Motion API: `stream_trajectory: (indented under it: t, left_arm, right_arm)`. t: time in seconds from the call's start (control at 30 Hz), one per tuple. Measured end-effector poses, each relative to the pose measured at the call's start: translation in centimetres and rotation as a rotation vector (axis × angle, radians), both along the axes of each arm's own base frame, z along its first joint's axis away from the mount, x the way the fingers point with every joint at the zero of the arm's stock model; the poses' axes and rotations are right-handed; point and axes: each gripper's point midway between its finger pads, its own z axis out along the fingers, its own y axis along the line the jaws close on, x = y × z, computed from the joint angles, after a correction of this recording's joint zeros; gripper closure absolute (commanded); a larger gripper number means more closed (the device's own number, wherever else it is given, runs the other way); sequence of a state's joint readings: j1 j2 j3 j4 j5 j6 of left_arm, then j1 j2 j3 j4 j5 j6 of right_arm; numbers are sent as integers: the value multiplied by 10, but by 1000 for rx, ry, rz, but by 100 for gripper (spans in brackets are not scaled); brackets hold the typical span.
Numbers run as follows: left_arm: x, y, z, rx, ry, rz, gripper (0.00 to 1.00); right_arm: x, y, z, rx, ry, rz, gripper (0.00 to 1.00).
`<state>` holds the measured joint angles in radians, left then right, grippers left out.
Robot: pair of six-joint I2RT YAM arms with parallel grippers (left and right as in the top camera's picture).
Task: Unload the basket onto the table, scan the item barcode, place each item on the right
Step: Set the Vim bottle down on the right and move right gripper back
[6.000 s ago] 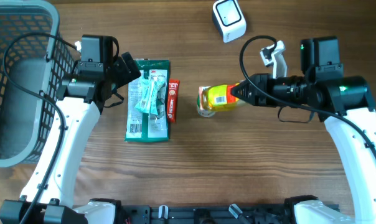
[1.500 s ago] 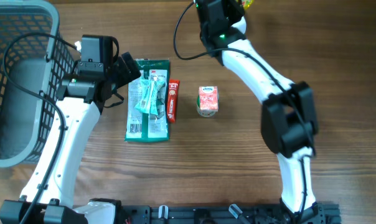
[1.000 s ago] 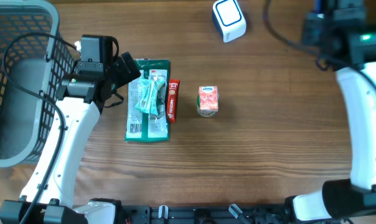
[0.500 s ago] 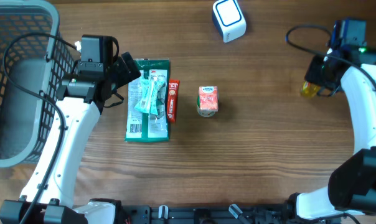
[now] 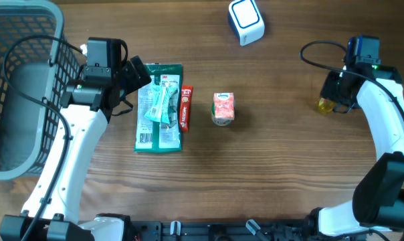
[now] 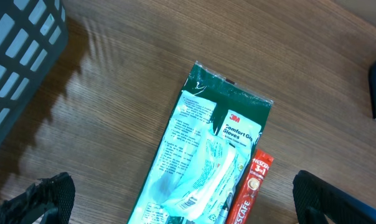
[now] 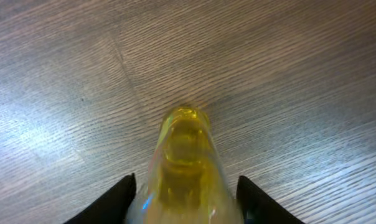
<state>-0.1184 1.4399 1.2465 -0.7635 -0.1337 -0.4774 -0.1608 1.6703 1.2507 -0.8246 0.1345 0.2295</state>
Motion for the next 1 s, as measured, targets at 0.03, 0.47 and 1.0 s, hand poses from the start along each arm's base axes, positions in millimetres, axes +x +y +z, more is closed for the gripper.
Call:
stream_trajectory:
  t: [0.03, 0.47, 1.0]
  left_arm:
    - [0, 0, 0, 0, 0, 0, 0]
    - [0, 0, 0, 0, 0, 0, 0]
    - [0, 0, 0, 0, 0, 0, 0]
  right_arm:
    - [0, 0, 0, 0, 1, -1, 37]
    - [2, 5, 19, 35, 1, 3, 11]
    - [1, 215, 143, 393, -130, 510, 11]
